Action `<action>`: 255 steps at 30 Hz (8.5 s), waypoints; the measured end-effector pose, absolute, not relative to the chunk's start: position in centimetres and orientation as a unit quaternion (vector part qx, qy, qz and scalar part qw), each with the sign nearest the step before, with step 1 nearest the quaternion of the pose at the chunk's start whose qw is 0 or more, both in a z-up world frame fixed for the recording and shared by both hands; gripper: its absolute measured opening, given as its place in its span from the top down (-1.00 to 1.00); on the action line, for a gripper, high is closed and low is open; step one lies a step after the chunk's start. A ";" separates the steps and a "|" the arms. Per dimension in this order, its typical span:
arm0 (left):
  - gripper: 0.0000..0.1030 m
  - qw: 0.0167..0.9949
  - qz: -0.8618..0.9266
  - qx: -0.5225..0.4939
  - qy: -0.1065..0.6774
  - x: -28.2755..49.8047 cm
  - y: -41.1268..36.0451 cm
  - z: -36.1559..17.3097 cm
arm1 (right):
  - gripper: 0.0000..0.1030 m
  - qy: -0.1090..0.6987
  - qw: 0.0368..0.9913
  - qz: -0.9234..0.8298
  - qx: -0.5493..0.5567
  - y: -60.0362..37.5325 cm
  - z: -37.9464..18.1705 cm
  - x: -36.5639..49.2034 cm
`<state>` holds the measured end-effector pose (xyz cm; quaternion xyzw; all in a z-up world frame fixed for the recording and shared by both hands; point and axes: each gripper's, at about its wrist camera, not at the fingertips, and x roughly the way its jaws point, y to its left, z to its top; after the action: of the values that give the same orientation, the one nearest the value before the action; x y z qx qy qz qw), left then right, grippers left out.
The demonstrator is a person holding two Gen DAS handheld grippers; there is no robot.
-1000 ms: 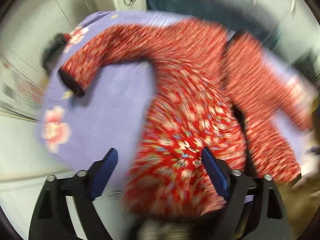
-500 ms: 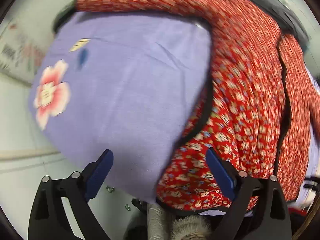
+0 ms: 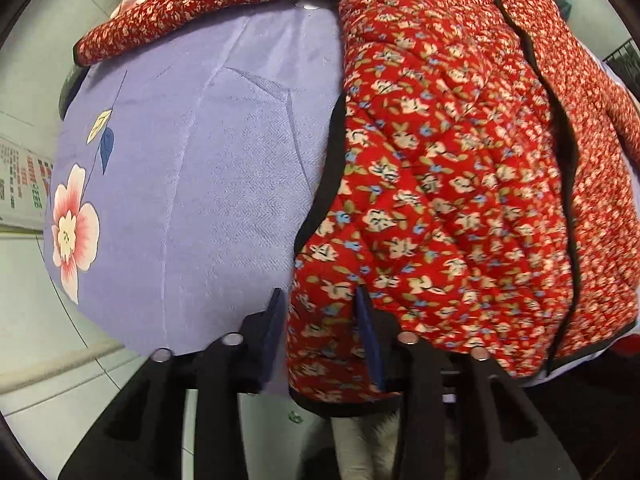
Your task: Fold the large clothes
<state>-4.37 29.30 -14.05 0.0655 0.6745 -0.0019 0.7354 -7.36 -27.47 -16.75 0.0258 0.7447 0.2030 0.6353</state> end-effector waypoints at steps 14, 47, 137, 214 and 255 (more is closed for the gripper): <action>-0.72 0.819 0.102 -0.049 0.563 0.7 26.3 -5.6 | -0.39 0.641 0.721 0.036 0.263 -38.8 -14.8 -1.7; -0.78 0.779 -0.012 -0.002 0.627 -1.5 3.9 -10.4 | -0.36 0.440 0.722 -0.136 0.516 -56.8 -20.4 2.4; -0.88 0.839 -0.028 -0.039 0.541 16.4 14.3 -9.5 | -0.41 0.588 0.806 0.046 0.042 -16.5 -13.7 22.3; -0.50 0.760 0.228 -0.363 0.489 22.3 55.1 -18.9 | -0.88 0.634 0.767 0.091 -0.039 -11.7 -12.3 14.5; 0.73 0.852 -0.190 -0.014 0.488 16.6 1.4 -7.6 | -0.87 0.589 0.799 0.002 0.124 -24.7 -9.3 10.7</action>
<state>16.64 1.37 -7.57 -0.0136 0.4885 -0.1899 0.8515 10.69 -24.67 -9.26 0.1241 0.5891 0.0022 0.7985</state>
